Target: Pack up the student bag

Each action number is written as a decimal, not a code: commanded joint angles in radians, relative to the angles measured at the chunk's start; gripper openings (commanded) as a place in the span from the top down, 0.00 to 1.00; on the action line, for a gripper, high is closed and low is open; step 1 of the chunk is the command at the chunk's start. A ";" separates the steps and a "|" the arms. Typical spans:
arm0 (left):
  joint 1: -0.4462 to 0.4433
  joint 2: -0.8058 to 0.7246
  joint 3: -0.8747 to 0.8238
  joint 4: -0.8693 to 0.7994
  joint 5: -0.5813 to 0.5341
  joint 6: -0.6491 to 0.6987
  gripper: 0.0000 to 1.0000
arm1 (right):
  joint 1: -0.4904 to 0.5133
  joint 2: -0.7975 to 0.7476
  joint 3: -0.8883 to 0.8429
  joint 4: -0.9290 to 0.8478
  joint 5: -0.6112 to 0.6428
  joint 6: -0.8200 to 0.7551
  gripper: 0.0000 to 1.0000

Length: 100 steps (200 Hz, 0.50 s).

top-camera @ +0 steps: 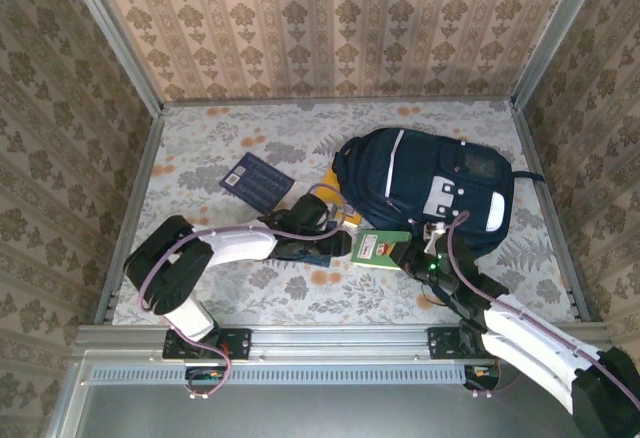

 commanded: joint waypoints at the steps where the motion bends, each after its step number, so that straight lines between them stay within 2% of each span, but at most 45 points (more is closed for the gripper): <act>1: 0.050 -0.014 -0.078 -0.111 -0.056 -0.044 0.35 | -0.010 -0.020 0.046 -0.058 0.020 -0.051 0.92; 54: 0.135 -0.087 -0.079 -0.196 -0.079 0.062 0.34 | -0.012 0.043 0.077 0.028 -0.057 -0.088 0.93; 73: 0.175 -0.110 -0.070 -0.238 -0.089 0.102 0.34 | -0.012 0.065 0.116 0.016 -0.086 -0.111 1.00; 100: 0.197 -0.210 -0.057 -0.282 -0.067 0.137 0.30 | -0.011 0.078 0.150 0.097 -0.167 -0.086 1.00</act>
